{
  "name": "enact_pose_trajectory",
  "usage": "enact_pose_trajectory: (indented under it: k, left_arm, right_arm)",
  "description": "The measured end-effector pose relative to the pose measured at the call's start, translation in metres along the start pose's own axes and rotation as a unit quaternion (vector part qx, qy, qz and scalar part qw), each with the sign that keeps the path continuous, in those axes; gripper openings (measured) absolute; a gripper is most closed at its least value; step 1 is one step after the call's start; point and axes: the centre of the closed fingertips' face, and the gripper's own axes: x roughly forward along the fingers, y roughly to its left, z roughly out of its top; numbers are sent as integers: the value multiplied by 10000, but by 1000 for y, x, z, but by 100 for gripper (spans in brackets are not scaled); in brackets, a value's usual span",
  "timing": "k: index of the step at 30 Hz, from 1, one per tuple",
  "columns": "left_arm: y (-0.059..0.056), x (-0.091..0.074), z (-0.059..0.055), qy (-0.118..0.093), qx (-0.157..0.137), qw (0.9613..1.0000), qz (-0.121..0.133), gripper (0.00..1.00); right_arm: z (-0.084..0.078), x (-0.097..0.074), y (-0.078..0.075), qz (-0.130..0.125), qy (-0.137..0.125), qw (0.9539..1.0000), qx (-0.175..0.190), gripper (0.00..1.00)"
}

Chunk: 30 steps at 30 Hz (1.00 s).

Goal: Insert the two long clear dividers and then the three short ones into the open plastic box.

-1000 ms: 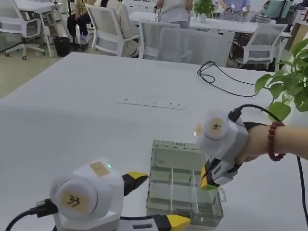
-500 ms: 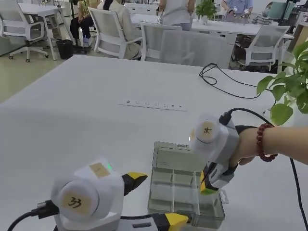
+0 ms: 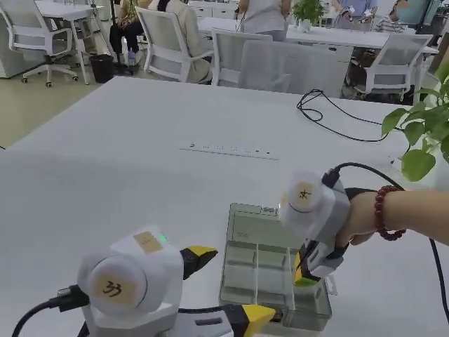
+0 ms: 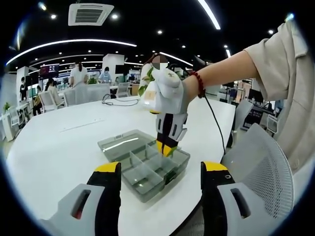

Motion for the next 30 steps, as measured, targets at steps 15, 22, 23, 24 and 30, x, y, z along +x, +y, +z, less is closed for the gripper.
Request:
enact_pose_trajectory:
  k: [15, 22, 23, 24, 30]
  left_arm:
    - [1, 0, -3, 59, -5, 10000, 45, 65]
    - [1, 1, -6, 147, 29, 9999, 81, 65]
    - [2, 1, -7, 175, 31, 9998, 83, 65]
    - [1, 1, -7, 186, 39, 9998, 81, 65]
    - [1, 1, -10, 285, 68, 9995, 85, 65]
  right_arm:
    - [-3, 11, 1, 148, 12, 9999, 53, 2]
    - [-4, 12, 1, 135, -144, 9998, 55, 3]
    - [-4, 12, 1, 111, -195, 9997, 96, 3]
    - [-3, 12, 1, 90, -244, 9995, 188, 3]
    - [-3, 8, -3, -25, -524, 9977, 418, 6]
